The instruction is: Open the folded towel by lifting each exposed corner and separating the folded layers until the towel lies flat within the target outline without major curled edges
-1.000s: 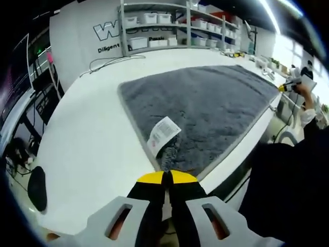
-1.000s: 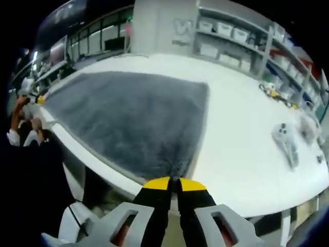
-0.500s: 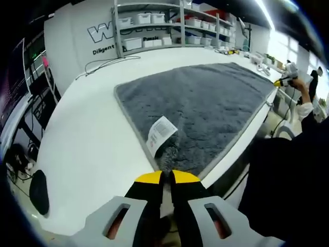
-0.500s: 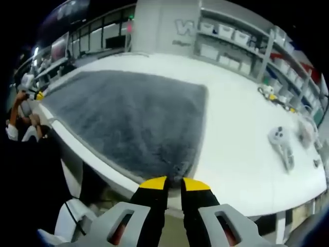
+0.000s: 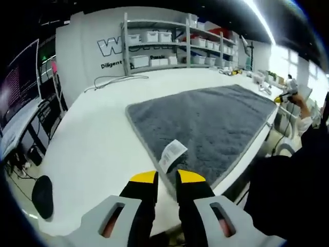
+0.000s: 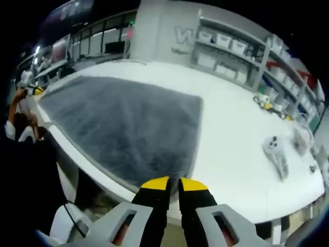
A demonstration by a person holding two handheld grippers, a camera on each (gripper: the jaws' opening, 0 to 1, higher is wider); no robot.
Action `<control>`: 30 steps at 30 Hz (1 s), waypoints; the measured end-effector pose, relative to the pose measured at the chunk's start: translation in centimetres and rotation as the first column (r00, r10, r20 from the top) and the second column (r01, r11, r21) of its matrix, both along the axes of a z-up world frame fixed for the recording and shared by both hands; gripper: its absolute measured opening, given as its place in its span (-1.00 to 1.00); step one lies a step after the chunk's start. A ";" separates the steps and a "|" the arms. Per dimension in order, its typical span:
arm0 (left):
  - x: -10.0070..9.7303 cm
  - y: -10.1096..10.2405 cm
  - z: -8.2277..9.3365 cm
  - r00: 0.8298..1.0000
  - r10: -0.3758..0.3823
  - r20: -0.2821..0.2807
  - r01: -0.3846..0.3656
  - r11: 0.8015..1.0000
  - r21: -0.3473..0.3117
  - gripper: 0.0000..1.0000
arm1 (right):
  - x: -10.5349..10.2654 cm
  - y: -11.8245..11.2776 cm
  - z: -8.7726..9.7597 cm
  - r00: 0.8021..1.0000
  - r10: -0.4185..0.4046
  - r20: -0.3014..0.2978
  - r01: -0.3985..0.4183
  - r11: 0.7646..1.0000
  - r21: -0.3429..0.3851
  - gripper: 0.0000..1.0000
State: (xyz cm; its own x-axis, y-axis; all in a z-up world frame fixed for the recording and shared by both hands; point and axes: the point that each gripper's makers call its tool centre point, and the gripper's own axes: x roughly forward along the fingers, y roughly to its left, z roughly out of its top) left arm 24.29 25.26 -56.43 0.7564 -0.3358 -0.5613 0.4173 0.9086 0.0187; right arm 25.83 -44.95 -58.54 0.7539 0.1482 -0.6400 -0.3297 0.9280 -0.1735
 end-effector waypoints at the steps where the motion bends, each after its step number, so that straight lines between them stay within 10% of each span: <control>1: 0.0 0.0 -0.1 1.000 -0.003 -0.002 0.003 1.000 0.007 -0.73 | 0.0 0.0 -0.1 1.000 -0.002 -0.003 0.002 1.000 -0.001 -0.99; 8: 2.4 -1.3 0.4 0.998 0.016 0.057 -0.009 0.993 -0.117 -0.98 | 0.2 0.2 -0.6 1.000 0.008 -0.016 -0.008 1.000 0.016 -1.00; 18: 4.8 -2.5 -3.1 0.999 0.026 0.018 -0.025 0.998 -0.061 -0.98 | 0.4 -0.1 -1.4 1.000 0.001 -0.029 0.001 0.999 0.051 -1.00; 30: 5.4 -1.1 -3.0 0.995 0.084 0.057 -0.083 0.996 -0.011 -0.98 | 0.3 -1.0 -1.4 0.999 -0.040 -0.034 0.041 0.999 0.028 -1.00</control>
State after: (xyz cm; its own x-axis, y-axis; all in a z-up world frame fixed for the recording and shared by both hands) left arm 29.71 24.18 -59.40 0.8126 -0.2749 -0.5139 0.3385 0.9404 0.0323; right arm 26.15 -45.94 -59.94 0.7380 0.1366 -0.6608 -0.2973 0.9450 -0.1366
